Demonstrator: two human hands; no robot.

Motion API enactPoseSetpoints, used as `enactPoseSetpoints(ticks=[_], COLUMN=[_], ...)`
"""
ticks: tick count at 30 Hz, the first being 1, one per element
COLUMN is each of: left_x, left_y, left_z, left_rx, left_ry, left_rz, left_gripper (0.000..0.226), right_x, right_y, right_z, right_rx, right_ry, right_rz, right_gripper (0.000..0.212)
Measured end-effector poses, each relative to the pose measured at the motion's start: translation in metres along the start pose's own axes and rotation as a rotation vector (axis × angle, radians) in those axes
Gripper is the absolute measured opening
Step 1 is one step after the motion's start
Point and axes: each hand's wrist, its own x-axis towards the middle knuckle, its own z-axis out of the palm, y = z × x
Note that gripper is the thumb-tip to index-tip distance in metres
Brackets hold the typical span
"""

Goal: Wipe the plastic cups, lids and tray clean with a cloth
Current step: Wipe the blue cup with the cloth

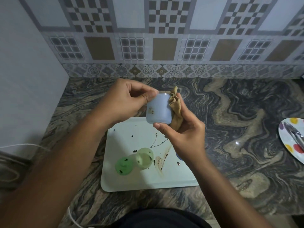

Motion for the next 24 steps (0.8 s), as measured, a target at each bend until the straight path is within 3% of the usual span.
enactPoseSetpoints(ticks=[6,10,14,24], left_x=[0.0,0.0,-0.003,-0.004], left_y=[0.0,0.002,0.006,0.015], left_z=[-0.011,-0.005,-0.003,-0.001], left_rx=[-0.117,-0.171,-0.306,-0.327], left_ry=[-0.096,-0.083,-0.123,-0.045], left_rz=[-0.062,-0.043,-0.069,-0.068], left_gripper=[0.018,0.009,0.021,0.019], right_x=[0.003,0.003,0.004,0.001], right_y=[-0.007,-0.014,-0.012,-0.021], right_z=[-0.005,-0.003,-0.006,0.004], right_rx=[-0.037,-0.006,0.064,0.127], right_ry=[0.012,0.011,0.055,0.121], right_rz=[0.008,-0.016,-0.01,-0.109], right_gripper=[0.091,0.096,0.085,0.074])
